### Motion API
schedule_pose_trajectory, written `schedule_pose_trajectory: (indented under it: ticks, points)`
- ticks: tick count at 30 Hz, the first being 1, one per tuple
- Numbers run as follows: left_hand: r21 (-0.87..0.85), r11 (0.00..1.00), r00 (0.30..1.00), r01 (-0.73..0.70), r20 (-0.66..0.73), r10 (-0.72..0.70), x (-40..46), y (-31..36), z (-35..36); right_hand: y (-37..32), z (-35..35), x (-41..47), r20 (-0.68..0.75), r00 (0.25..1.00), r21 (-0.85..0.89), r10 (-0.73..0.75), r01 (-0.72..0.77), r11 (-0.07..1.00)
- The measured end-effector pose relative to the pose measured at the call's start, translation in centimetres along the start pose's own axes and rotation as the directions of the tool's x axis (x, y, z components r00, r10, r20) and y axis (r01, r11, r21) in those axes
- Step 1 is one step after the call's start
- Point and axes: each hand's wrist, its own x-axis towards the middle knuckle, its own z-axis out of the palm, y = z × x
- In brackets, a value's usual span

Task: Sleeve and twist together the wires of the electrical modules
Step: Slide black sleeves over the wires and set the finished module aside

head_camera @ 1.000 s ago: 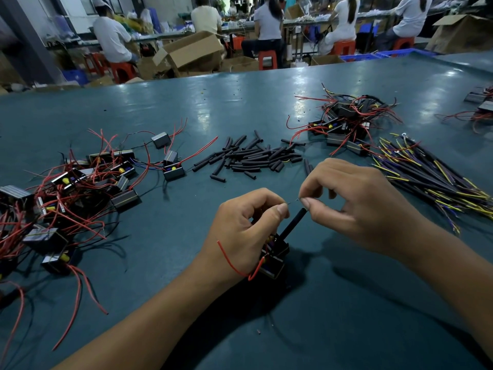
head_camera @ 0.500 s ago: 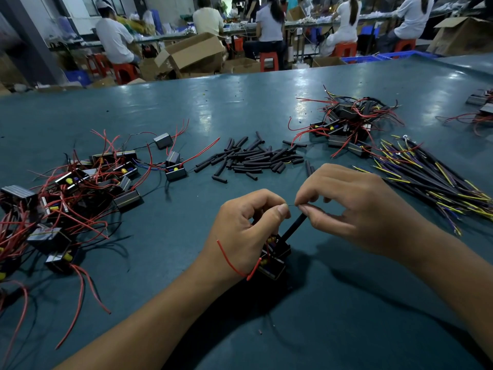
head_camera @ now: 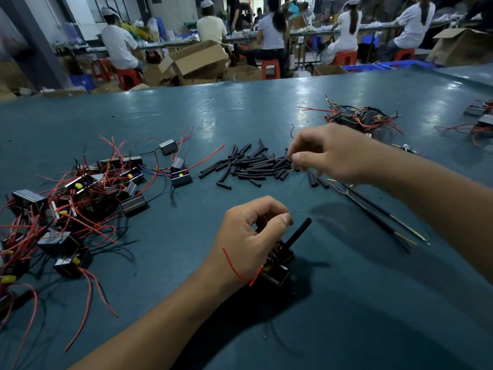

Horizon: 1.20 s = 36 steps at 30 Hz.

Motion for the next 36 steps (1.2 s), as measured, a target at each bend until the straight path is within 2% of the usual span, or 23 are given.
schedule_pose_trajectory:
  ticks: [1,3,10,16,19,22,24,27,29,30,36]
  points:
    - [-0.007,1.000,1.000,-0.007,-0.003,0.007,0.0,0.0,0.0,0.4,0.6,1.8,0.036,0.999,-0.143,0.006,-0.001,0.990]
    - [-0.010,1.000,1.000,-0.010,-0.005,0.010,-0.1,0.0,0.0,1.1,2.4,4.8,0.078,0.997,-0.277,0.007,0.014,0.961]
    - [-0.041,0.999,1.000,-0.015,-0.028,0.014,-0.1,-0.1,-0.3,3.3,7.4,10.3,0.145,0.986,-0.439,0.078,-0.006,0.898]
    - [-0.042,0.999,0.999,0.002,-0.033,-0.003,0.0,-0.1,-0.3,4.2,7.9,10.2,0.105,0.992,-0.431,0.075,-0.023,0.902]
    - [-0.074,0.997,0.999,0.023,-0.033,-0.025,0.1,0.0,-0.4,3.4,6.6,8.7,-0.026,0.996,-0.241,0.088,-0.092,0.966]
    - [-0.157,0.984,0.995,0.084,-0.031,-0.090,0.3,0.0,-0.3,1.6,4.2,5.6,-0.139,0.981,0.128,0.138,-0.120,0.984]
    - [-0.205,0.972,0.992,0.117,-0.021,-0.124,0.3,0.0,-0.2,0.4,2.5,2.4,-0.128,0.978,0.397,0.163,-0.100,0.913]
    - [-0.190,0.974,0.992,0.121,-0.009,-0.125,0.2,-0.1,-0.2,-0.8,0.8,-2.5,-0.130,0.982,0.708,0.137,-0.004,0.706]
    - [-0.180,0.976,0.992,0.119,-0.008,-0.122,0.2,-0.1,-0.2,-1.3,0.7,-4.7,-0.145,0.981,0.792,0.128,0.038,0.610]
    - [-0.176,0.977,0.992,0.119,-0.011,-0.123,0.1,0.0,-0.3,-1.5,1.0,-5.4,-0.161,0.978,0.802,0.130,0.053,0.595]
    - [-0.146,0.985,0.995,0.095,-0.019,-0.099,0.1,-0.2,-0.3,-1.8,3.8,-6.3,-0.315,0.938,0.763,0.145,0.159,0.626]
